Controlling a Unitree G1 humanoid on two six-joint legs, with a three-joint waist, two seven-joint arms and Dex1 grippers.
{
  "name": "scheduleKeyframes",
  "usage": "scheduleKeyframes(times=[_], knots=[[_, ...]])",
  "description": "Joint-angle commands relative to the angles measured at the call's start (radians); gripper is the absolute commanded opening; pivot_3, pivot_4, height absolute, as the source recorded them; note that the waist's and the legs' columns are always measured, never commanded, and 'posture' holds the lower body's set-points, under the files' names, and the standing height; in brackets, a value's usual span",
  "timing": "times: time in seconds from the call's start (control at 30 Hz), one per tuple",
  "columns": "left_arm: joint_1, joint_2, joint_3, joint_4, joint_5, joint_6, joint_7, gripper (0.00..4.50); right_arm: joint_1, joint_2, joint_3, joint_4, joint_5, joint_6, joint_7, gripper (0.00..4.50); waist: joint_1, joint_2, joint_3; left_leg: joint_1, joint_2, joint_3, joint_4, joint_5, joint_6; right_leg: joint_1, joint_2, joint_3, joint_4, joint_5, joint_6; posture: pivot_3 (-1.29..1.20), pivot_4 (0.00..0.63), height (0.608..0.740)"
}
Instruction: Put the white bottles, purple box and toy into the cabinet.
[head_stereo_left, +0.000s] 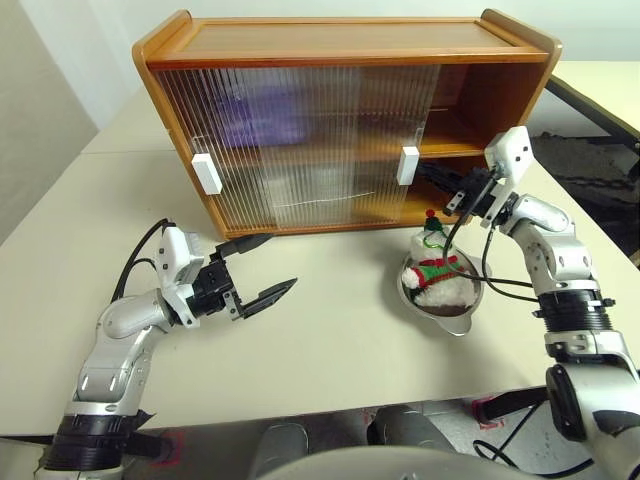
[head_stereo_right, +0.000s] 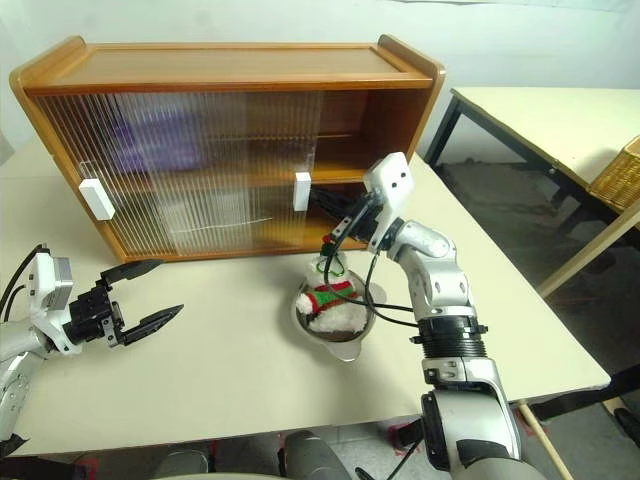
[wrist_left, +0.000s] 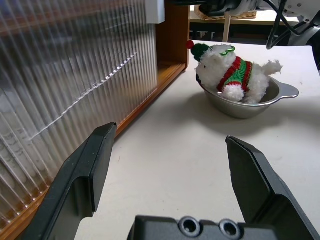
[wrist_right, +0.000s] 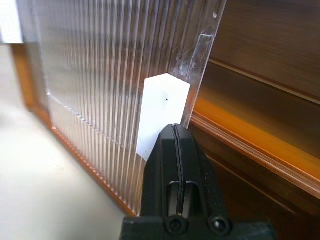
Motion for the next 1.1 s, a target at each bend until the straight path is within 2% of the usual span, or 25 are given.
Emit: scheduleKeyframes(times=[0.03, 0.43, 0.57, 0.67, 0.77, 0.9, 1.0, 1.1], knots=[[0.009, 0.002, -0.013, -0.025, 0.008, 0.011, 0.011, 4.5, -0.041, 0.046, 0.047, -0.013, -0.002, 0.007, 0.011, 0.03, -0.001, 0.001, 0.0, 0.0, 0.0, 0.0, 0.0, 0.0, 0.0, -0.001, 0.0, 0.0, 0.0, 0.0, -0.001, -0.05, 0.006, 0.74], [0.009, -0.001, -0.02, -0.029, 0.008, 0.015, 0.025, 4.5, -0.07, 0.105, 0.094, -0.013, -0.009, 0.01, 0.024, 0.03, 0.016, 0.001, 0.0, 0.0, 0.001, 0.0, 0.0, 0.001, -0.001, -0.001, 0.0, 0.0, 0.0, -0.003, -0.008, -0.05, 0.004, 0.74], [0.005, -0.003, -0.02, -0.019, 0.011, 0.008, 0.023, 4.5, -0.058, 0.091, 0.076, -0.008, -0.009, 0.005, 0.021, 0.03, 0.016, 0.001, 0.0, 0.0, 0.001, 0.0, 0.0, 0.001, -0.001, -0.002, 0.0, 0.0, 0.001, -0.002, -0.008, -0.05, 0.002, 0.74], [0.005, -0.005, -0.025, -0.016, 0.008, 0.01, 0.018, 4.5, -0.032, 0.036, 0.047, -0.025, 0.004, 0.025, 0.037, 0.03, 0.02, 0.001, 0.0, 0.0, 0.001, 0.0, 0.0, 0.001, -0.002, -0.002, 0.0, 0.0, 0.0, -0.002, -0.008, -0.05, 0.002, 0.74], [0.006, -0.001, -0.027, -0.02, 0.003, 0.017, 0.013, 4.5, 0.004, -0.049, 0.014, -0.047, 0.026, 0.073, 0.072, 0.6, 0.032, 0.001, 0.0, -0.001, 0.0, 0.0, 0.0, 0.002, -0.003, -0.001, 0.0, 0.0, 0.0, -0.002, -0.008, -0.05, 0.001, 0.74], [0.012, 0.006, -0.015, -0.018, 0.002, 0.012, 0.009, 4.5, 0.044, -0.21, -0.06, -0.045, 0.044, 0.131, 0.105, 2.01, 0.042, 0.001, 0.0, -0.002, 0.0, 0.001, 0.001, 0.003, -0.004, -0.001, 0.0, 0.0, 0.0, -0.003, -0.009, -0.07, 0.0, 0.74], [0.021, 0.016, -0.005, -0.014, -0.014, 0.015, -0.01, 4.5, 0.089, -0.357, -0.072, -0.12, 0.088, 0.277, 0.193, 3.09, 0.043, 0.001, 0.0, -0.002, 0.0, 0.002, 0.001, 0.003, -0.005, -0.001, 0.0, 0.0, 0.0, -0.003, -0.009, -0.07, 0.0, 0.74], [0.021, 0.034, -0.01, -0.005, -0.045, 0.036, -0.064, 4.5, 0.17, -0.531, -0.076, -0.317, 0.188, 0.552, 0.256, 4.16, 0.042, 0.001, 0.0, -0.002, -0.001, 0.003, 0.0, 0.004, -0.007, -0.001, 0.001, 0.001, 0.001, -0.004, -0.008, -0.09, 0.0, 0.74]])
